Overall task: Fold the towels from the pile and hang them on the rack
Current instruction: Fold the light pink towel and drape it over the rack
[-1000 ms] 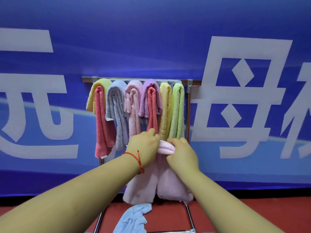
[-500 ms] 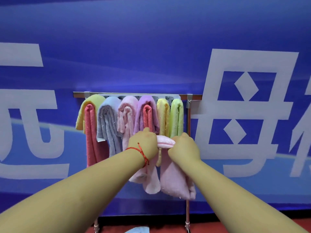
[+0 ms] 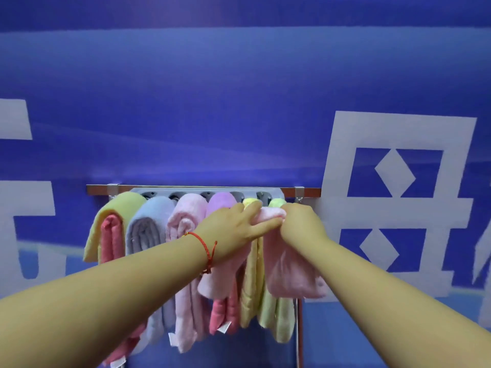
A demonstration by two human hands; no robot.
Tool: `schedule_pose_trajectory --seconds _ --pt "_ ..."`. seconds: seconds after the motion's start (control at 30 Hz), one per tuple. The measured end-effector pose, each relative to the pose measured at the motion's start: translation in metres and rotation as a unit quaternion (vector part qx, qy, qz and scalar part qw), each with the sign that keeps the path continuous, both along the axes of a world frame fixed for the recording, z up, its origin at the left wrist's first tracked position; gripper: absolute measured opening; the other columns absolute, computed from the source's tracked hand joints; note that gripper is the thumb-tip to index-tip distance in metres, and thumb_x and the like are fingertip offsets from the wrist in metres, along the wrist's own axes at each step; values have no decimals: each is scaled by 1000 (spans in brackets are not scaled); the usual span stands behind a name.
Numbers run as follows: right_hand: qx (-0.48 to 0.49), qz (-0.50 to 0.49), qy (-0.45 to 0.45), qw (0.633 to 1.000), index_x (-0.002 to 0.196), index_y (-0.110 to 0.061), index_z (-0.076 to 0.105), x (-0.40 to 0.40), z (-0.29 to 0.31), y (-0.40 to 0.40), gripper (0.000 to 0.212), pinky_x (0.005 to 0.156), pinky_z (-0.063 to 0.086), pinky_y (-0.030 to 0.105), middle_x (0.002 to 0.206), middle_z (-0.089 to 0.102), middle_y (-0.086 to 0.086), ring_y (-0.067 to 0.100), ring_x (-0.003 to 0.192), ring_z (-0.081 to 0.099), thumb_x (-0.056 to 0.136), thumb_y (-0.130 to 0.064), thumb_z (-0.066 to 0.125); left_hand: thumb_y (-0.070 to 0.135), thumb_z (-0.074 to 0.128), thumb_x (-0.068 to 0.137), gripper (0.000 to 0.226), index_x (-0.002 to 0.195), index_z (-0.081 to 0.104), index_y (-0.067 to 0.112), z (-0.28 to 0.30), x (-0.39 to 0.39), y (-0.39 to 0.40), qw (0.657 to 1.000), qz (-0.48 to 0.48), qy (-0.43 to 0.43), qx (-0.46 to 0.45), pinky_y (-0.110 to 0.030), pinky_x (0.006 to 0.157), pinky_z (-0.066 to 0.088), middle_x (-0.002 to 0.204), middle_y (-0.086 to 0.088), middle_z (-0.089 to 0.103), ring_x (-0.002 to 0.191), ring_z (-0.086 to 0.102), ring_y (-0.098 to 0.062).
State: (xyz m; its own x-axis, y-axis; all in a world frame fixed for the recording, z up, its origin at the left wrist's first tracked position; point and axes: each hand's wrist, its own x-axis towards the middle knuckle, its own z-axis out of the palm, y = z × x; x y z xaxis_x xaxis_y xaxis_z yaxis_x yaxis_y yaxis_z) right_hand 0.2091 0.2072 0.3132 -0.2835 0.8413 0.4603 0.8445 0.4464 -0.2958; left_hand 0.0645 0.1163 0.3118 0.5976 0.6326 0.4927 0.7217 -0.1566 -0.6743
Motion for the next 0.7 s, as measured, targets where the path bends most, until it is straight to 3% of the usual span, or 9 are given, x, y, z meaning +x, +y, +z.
schedule_pose_trajectory --seconds 0.1,0.2,0.33,0.4,0.47,0.53,0.6,0.67,0.7 --pt "3 1 0 1000 89 -14 56 -5 12 13 12 64 36 27 98 63 8 29 86 57 85 -11 44 12 26 68 58 122 41 27 8 -7 18 1000 -21 21 10 -22 41 21 104 -10 58 53 50 -21" --pt "5 -13 -28 1000 72 -15 44 -11 26 24 15 65 37 28 98 62 8 29 95 60 86 -10 44 8 25 69 54 117 41 26 13 -15 33 998 -37 53 20 -21 36 36 121 -15 40 50 50 -22" --pt "-13 -7 -47 999 61 -19 35 -12 45 30 28 47 26 26 73 47 0 26 79 48 84 -5 43 12 35 73 39 105 54 24 23 -23 50 997 -21 70 34 -23 38 37 125 -14 37 51 52 -23" --pt "-20 -15 -55 998 62 -18 36 -16 54 33 27 45 23 26 68 40 -1 25 78 45 84 -6 44 17 37 85 40 119 57 22 37 -18 55 999 36 -30 -16 -32 56 48 131 -11 37 76 61 -29" --pt "-22 -22 -53 998 65 -16 39 -22 62 37 23 46 23 26 69 39 -1 26 79 46 85 -6 45 24 36 96 42 137 39 19 46 -15 64 978 153 -125 -65 -37 84 43 132 -9 41 110 52 -30" --pt "-18 -31 -63 997 77 -14 47 -29 69 38 11 46 25 25 75 43 0 25 80 46 87 -7 46 19 31 99 37 133 42 10 54 -6 65 930 206 -276 -132 -31 79 38 119 -12 45 118 43 -29" --pt "-9 -40 -78 996 93 -15 54 -36 74 37 11 49 30 24 88 47 2 25 83 49 88 -8 47 10 27 101 37 135 38 0 64 6 51 892 296 -283 -190 -13 63 27 112 -15 46 129 34 -27" --pt "1 -50 -94 994 105 -14 57 -44 77 40 18 61 37 27 98 52 5 26 94 55 89 -10 48 9 30 100 36 134 36 -1 74 17 50 875 319 -290 -219 -15 52 17 129 -16 43 131 33 -26" --pt "5 -55 -96 994 108 -13 57 -47 78 42 20 66 39 28 105 56 5 25 100 57 90 -12 47 13 35 98 35 131 42 3 72 15 63 888 313 -275 -194 -18 52 17 131 -14 44 126 39 -26"
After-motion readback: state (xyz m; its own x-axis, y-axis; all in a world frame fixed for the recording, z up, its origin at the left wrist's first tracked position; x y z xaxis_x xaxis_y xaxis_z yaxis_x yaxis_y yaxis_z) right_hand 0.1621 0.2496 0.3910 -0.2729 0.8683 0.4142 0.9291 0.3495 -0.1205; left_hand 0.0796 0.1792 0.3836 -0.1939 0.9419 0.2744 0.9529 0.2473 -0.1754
